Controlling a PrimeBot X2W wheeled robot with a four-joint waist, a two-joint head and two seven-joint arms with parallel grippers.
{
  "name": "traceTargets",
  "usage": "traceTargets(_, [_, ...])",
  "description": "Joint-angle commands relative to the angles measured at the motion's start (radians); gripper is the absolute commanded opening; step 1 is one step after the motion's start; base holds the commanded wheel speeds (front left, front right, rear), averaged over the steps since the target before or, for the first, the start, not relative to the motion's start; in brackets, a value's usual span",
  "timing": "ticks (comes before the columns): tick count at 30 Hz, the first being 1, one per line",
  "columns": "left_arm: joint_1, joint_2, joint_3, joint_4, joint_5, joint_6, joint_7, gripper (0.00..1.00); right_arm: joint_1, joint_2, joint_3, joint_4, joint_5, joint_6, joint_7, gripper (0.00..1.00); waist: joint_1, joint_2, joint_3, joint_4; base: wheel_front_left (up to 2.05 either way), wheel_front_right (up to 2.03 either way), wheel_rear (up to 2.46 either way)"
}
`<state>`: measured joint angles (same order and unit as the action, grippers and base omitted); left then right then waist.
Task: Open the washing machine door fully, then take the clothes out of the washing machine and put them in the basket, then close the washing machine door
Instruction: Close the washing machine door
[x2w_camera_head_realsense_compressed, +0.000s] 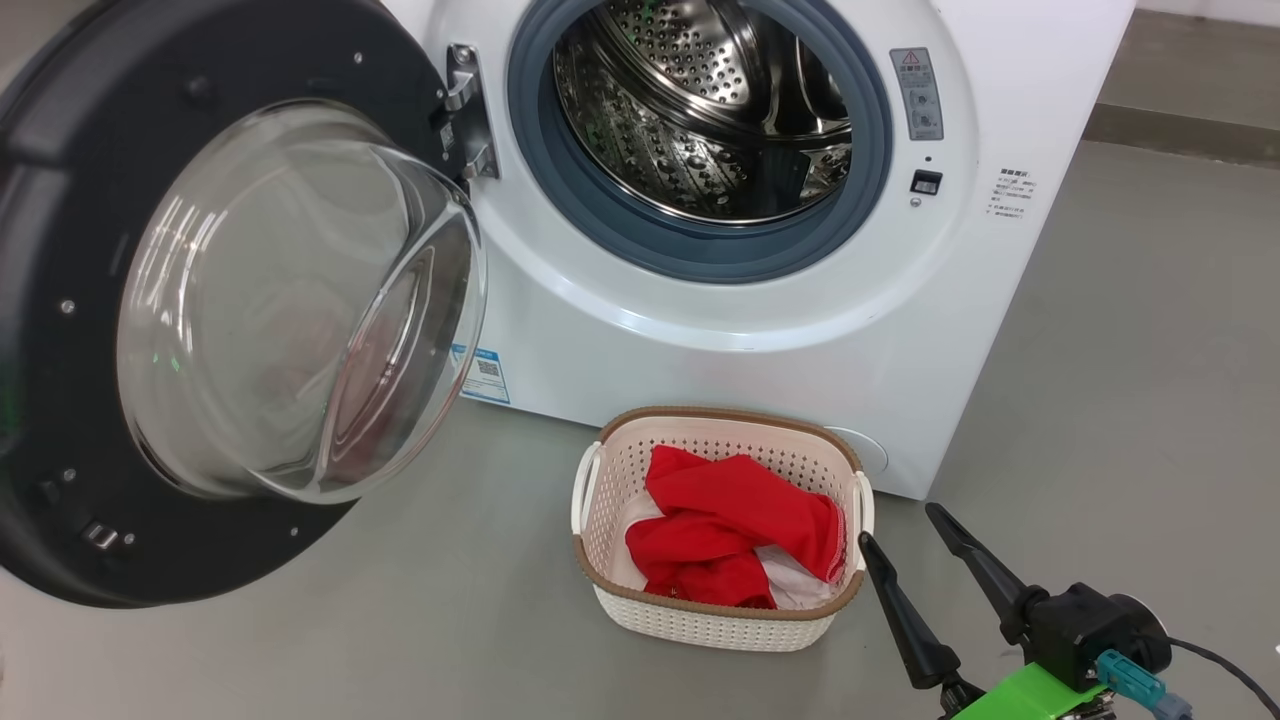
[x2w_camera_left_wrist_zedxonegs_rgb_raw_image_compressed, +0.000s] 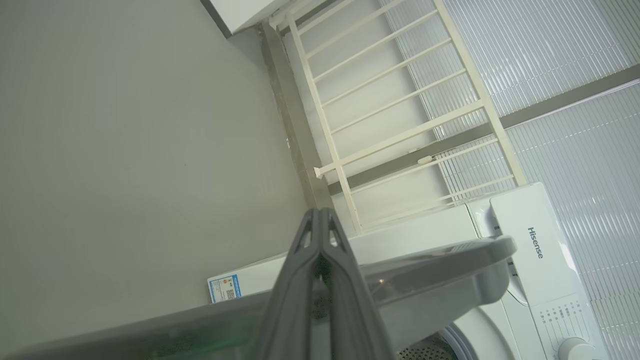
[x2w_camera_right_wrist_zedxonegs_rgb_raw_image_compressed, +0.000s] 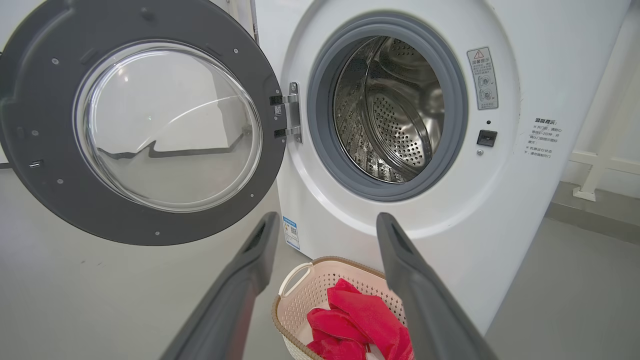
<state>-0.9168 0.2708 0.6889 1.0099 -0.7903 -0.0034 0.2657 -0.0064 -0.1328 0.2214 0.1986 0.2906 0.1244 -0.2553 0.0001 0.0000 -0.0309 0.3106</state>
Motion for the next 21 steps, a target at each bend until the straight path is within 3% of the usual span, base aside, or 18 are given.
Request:
traceTargets(1, [-0.027, 0.048, 0.000, -0.012, -0.015, -0.015, 0.044, 0.00, -0.043, -0.016, 0.024, -0.020, 0.003, 0.006, -0.006, 1.00, -0.0001, 0.0000, 0.001, -0.001, 0.00, 0.00, 0.00])
traceTargets(6, [-0.020, 0.045, -0.009, 0.000, -0.043, -0.052, 0.148, 0.00, -0.042, -0.012, 0.022, -0.019, 0.008, 0.006, -0.006, 1.00, -0.0001, 0.0000, 0.002, -0.003, 0.00, 0.00, 0.00])
traceTargets(12, [0.003, 0.035, -0.012, -0.010, -0.059, -0.069, 0.199, 0.00, -0.039, -0.008, 0.017, -0.018, 0.015, 0.006, -0.006, 1.00, -0.0001, 0.0000, 0.006, -0.001, 0.00, 0.00, 0.00])
traceTargets(21, [0.090, -0.017, -0.015, -0.122, -0.125, -0.113, 0.325, 0.00, -0.044, -0.001, 0.019, -0.021, 0.018, 0.006, -0.006, 1.00, -0.0001, 0.0000, 0.012, -0.001, 0.00, 0.00, 0.00])
